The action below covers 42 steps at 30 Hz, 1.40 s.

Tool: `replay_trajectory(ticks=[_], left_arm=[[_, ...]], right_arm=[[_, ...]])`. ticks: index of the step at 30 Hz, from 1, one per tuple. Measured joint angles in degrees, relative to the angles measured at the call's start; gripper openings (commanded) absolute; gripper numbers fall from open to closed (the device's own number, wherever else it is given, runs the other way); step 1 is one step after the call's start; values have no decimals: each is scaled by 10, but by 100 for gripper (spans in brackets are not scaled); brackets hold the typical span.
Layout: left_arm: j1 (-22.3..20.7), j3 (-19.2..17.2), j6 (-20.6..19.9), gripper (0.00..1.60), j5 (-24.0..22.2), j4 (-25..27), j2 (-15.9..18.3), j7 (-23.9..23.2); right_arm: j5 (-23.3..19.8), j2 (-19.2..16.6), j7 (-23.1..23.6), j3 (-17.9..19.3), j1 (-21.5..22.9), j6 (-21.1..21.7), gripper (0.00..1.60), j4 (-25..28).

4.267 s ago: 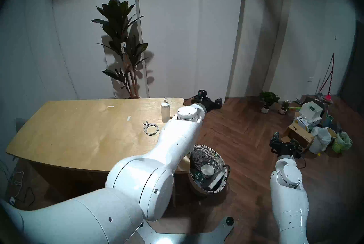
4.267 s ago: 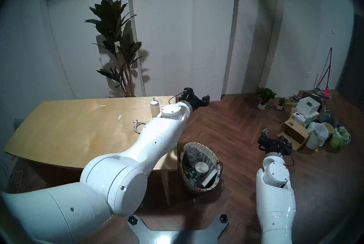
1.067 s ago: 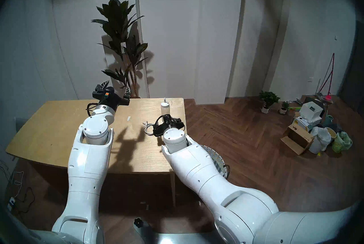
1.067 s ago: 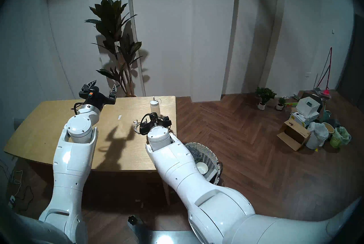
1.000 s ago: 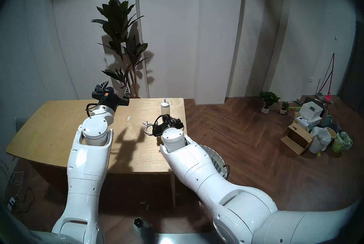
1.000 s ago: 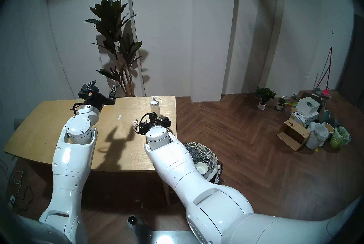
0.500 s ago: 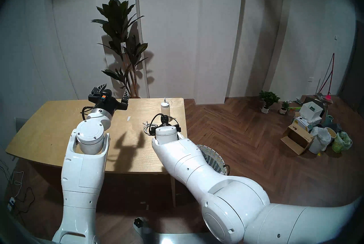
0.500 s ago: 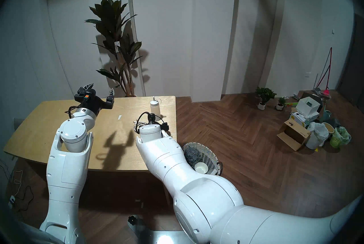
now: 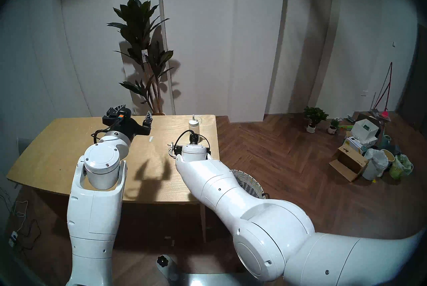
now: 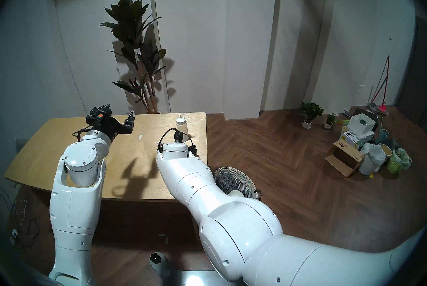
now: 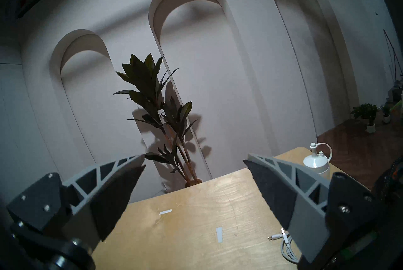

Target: Load the items into the basket from the rear

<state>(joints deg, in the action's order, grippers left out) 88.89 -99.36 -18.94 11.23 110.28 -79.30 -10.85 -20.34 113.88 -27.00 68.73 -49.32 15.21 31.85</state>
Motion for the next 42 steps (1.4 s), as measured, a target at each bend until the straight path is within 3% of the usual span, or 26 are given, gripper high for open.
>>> replay_trajectory(ticks=[20, 42], left_arm=[[25, -21, -76, 160, 8, 51, -12, -17], [37, -50, -127, 160, 17, 72, -19, -28]], right_arm=[[-81, 2, -38, -97, 19, -20, 160, -20], [-143, 3, -71, -151, 29, -34, 160, -42]])
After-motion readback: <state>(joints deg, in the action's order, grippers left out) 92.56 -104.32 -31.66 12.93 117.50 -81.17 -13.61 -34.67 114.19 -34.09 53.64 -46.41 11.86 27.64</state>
